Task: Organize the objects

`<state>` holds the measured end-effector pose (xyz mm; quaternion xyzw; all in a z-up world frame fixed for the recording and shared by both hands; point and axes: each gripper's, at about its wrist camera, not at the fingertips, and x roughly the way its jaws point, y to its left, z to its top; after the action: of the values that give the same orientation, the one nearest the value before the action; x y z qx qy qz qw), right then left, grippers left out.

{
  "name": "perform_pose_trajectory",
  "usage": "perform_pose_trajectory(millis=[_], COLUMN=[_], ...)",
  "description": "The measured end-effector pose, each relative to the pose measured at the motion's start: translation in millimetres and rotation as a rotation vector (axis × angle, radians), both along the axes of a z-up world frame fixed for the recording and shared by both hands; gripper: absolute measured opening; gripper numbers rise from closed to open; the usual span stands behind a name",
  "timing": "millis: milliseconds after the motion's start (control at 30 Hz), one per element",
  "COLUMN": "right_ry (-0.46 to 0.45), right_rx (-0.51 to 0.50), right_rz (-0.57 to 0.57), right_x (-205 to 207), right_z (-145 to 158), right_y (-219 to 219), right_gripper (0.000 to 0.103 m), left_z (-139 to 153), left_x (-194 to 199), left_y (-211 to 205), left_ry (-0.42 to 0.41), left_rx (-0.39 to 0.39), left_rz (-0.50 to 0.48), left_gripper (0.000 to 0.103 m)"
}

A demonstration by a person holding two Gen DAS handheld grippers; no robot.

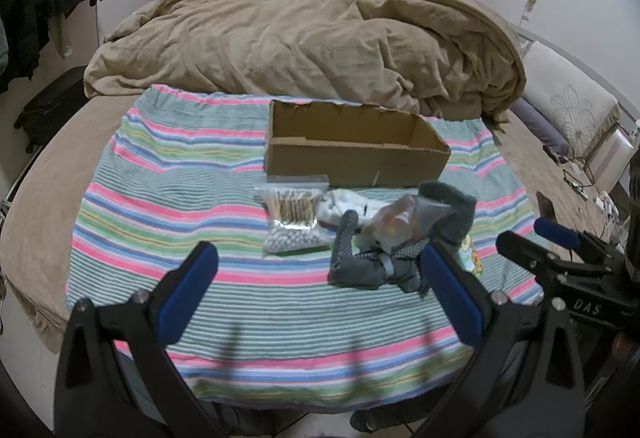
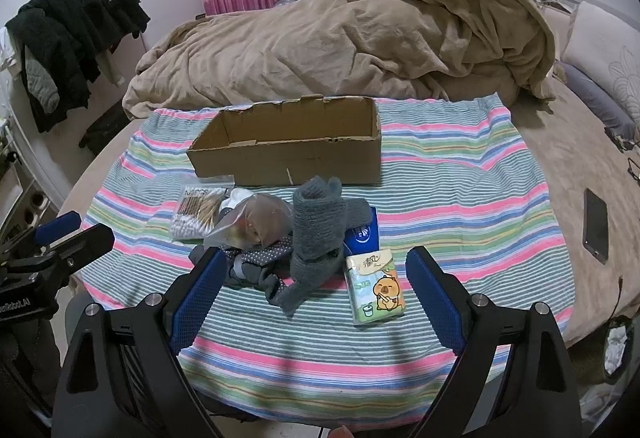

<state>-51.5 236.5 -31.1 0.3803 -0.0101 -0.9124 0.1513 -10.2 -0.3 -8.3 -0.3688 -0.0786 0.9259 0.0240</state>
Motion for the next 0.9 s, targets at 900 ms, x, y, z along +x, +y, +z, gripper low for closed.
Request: perform_pose_trajectory(millis=[900], right_ry=[-0.010], right_rx=[0.004], right_rz=[0.009], right_x=[-1.1], right_z=[-2.3], right_y=[-2.4], right_gripper=[0.093], left_z=[-1.4], left_x=[0.6], left_y=[3.8], left_ry=[0.003], left_rx=[-0.004], left_rz=[-0.007], left_gripper=[0.102])
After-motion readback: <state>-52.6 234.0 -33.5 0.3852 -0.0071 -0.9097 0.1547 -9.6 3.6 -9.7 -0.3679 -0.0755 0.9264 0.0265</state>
